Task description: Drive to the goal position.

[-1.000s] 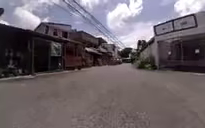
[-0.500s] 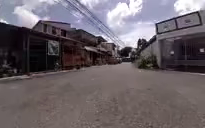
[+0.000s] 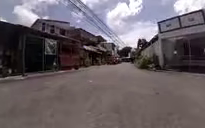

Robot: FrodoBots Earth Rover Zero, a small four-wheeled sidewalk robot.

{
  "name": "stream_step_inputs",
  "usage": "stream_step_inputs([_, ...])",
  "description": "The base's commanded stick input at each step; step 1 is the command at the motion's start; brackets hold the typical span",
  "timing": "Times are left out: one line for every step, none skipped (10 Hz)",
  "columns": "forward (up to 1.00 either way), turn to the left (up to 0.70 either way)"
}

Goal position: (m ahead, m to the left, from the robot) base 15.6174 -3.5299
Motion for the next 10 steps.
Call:
stream_step_inputs([0.70, -0.35])
stream_step_inputs([0.70, -0.34])
stream_step_inputs([0.70, -0.02])
stream_step_inputs([0.70, 0.00])
stream_step_inputs([0.70, 0.00])
stream_step_inputs([0.70, 0.00])
stream_step_inputs([0.70, 0.00])
stream_step_inputs([0.70, 0.00])
stream_step_inputs([0.70, 0.00])
stream_step_inputs([0.70, 0.00])
